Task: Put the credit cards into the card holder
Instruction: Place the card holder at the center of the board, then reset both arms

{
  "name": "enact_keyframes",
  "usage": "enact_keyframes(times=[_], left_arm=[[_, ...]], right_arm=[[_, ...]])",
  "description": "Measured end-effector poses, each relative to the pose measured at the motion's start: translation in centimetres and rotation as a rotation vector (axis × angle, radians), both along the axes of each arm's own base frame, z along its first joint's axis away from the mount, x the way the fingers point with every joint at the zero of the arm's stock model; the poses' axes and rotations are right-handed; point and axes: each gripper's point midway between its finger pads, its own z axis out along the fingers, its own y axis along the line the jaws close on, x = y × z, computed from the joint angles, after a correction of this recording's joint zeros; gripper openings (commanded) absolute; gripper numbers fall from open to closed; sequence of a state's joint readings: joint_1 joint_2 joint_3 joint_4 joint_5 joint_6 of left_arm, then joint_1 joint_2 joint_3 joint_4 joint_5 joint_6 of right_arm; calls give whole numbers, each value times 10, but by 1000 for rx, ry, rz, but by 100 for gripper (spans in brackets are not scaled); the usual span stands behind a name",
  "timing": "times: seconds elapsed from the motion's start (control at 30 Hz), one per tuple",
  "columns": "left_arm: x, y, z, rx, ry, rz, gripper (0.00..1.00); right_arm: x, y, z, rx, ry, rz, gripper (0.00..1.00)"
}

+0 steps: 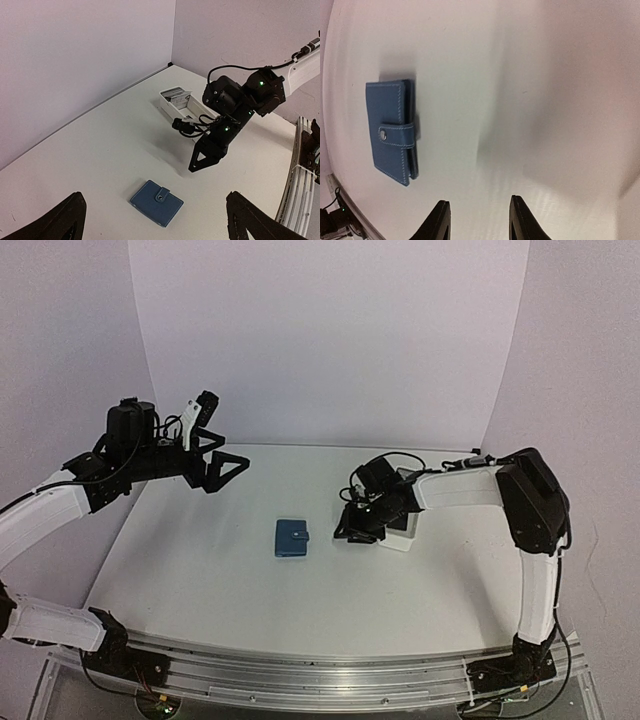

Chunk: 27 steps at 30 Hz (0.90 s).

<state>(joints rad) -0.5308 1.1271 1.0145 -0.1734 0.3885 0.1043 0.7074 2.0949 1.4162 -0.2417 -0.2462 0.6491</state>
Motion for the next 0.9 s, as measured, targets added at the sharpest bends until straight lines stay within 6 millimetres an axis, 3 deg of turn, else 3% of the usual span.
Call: enact_keyframes(times=[0.07,0.17,0.53,0.7,0.77,0.87,0.9], left_arm=[[0,0,-1,3,1,-1,97],[0,0,-1,3,-2,-1,97],[-1,0,-4,11,-2,-3,97],[-1,1,-12,11,3,2,100],[1,5,-23,15,16,30,100],[12,21,-56,42,62,137,100],[19,34,-76,61,89,203,100]], right_arm=[[9,-33,5,-69,-26,-64,38],[21,-57,15,-116,-63,-111,38],[8,-103,12,-294,-60,-136,38],[3,-101,19,-289,-56,-88,40],[4,-91,27,-260,-77,-42,49],[5,-70,57,-173,-169,26,61],[7,-62,86,-118,-262,45,63]])
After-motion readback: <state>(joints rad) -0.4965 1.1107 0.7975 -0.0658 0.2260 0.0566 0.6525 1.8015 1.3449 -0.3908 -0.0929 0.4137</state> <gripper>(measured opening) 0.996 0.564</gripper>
